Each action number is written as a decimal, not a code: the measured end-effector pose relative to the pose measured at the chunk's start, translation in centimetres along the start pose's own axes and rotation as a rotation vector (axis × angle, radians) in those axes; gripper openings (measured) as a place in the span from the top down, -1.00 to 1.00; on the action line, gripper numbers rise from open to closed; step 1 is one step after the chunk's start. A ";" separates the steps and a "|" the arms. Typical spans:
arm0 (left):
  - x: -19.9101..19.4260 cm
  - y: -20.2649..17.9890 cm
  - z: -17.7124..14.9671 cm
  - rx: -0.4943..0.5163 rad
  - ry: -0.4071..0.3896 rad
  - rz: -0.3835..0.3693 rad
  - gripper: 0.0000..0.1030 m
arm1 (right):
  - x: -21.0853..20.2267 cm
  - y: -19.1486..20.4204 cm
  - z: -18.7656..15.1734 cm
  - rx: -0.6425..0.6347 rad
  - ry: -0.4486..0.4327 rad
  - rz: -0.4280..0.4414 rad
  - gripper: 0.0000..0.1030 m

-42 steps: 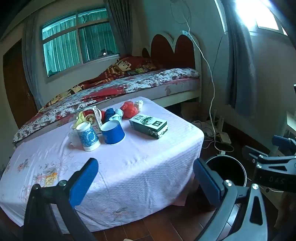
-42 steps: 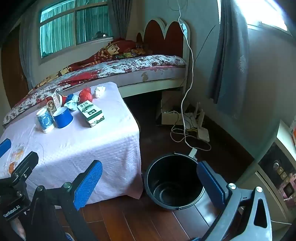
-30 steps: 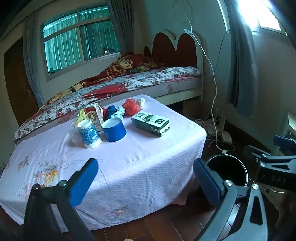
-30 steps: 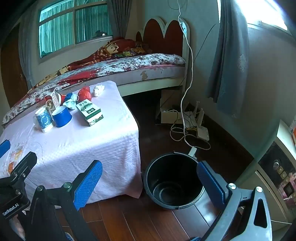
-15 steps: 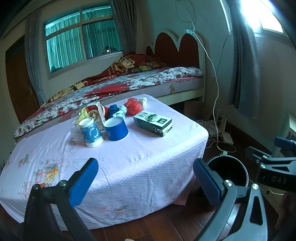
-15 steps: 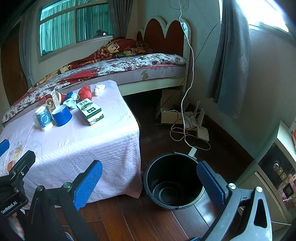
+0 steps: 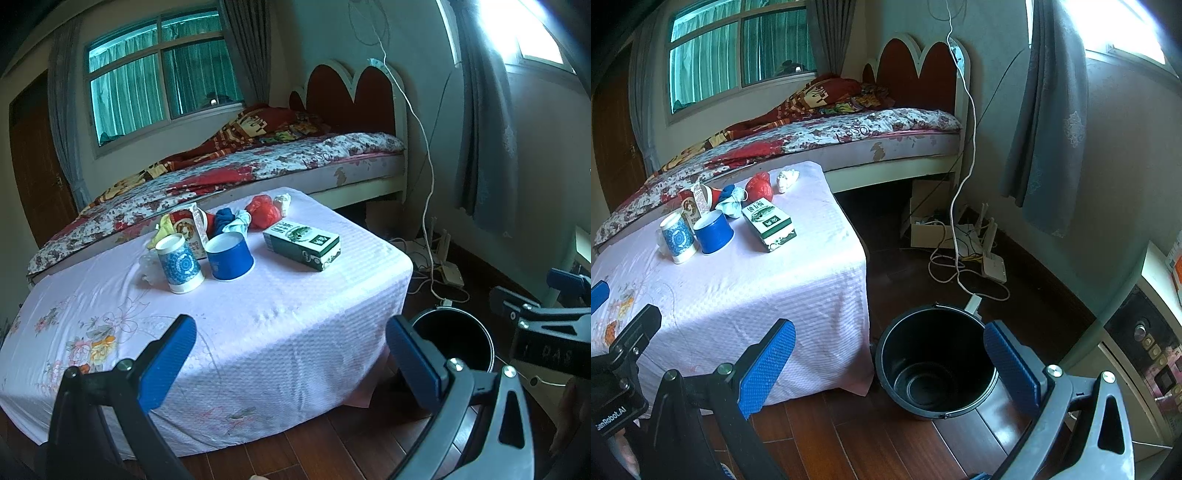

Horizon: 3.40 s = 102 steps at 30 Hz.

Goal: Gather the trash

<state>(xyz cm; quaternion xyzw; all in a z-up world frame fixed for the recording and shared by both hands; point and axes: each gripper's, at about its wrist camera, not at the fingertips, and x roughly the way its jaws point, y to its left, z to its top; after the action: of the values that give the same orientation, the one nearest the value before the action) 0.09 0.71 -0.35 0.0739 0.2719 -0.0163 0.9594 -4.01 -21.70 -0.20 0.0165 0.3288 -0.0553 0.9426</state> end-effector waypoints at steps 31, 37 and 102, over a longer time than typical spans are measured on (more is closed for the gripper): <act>-0.3 -0.3 0.0 -0.005 -0.001 0.003 -0.99 | -0.1 0.0 0.1 0.000 -0.001 0.000 -1.00; -0.4 -0.2 0.0 -0.009 0.000 0.004 -0.99 | -0.1 0.0 0.3 -0.004 0.002 0.003 -1.00; 21.0 17.9 3.3 -0.239 0.109 0.062 -0.04 | 23.4 18.1 10.2 -0.282 0.154 0.330 -0.16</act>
<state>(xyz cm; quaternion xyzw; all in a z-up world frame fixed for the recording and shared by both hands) 20.97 18.13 -6.15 -0.0318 0.3213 0.0500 0.9451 22.61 -6.60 -6.89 -0.0579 0.3970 0.1478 0.9040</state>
